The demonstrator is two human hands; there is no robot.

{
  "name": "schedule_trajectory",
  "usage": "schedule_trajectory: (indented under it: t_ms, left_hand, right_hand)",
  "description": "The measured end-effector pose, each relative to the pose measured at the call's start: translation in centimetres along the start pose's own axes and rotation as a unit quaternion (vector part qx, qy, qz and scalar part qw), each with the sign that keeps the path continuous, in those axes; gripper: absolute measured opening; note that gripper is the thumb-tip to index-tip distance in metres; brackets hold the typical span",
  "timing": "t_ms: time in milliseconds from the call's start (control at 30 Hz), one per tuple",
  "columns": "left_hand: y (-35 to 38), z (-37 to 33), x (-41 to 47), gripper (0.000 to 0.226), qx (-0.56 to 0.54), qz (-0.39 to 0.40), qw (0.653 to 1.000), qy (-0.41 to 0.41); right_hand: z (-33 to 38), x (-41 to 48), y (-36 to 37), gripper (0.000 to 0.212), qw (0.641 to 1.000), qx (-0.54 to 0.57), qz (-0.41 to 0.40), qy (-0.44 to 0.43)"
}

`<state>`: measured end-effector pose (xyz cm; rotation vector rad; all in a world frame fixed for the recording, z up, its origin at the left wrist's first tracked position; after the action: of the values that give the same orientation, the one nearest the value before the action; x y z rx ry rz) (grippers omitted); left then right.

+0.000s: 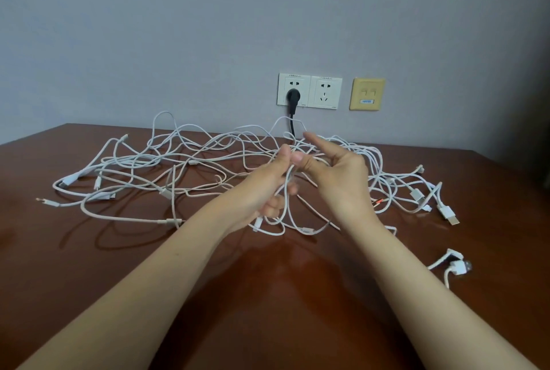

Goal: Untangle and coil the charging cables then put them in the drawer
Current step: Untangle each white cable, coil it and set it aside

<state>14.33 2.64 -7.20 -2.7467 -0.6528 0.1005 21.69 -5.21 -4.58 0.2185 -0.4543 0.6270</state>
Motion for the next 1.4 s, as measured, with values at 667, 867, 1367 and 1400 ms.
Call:
schedule_trajectory:
  t_ms: [667,867,1367,1400]
  left_hand:
    - [0.4,0.2,0.6,0.030,0.137,-0.032,0.988,0.056]
    - [0.6,0.5,-0.1,0.023,0.110,0.022,0.993,0.036]
    - [0.0,-1.2,-0.6,0.023,-0.097,0.010,0.992,0.079]
    - [0.2,-1.2,-0.7,0.024,-0.097,0.018,0.992,0.075]
  right_hand:
    - [-0.7,-0.3,0.9,0.028,0.937,0.277,0.053,0.205]
    - [-1.0,-0.1,0.6,0.027,0.984,0.129,0.044,0.118]
    - [-1.9,-0.3,0.6,0.006,0.970,0.041,0.105,0.217]
    - [-1.9,-0.4,0.9,0.009,0.963,0.070,0.116,0.233]
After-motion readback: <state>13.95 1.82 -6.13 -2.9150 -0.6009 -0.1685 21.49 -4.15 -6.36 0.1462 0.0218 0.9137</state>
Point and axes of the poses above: each hand's wrist, its own x-axis towards the middle knuckle, its own y-axis out of the palm, z = x × y, the point moved 6 cm from there along x, towards the middle knuckle, and after that the axes turned 15 degrees about x, right-handed, at the moved point
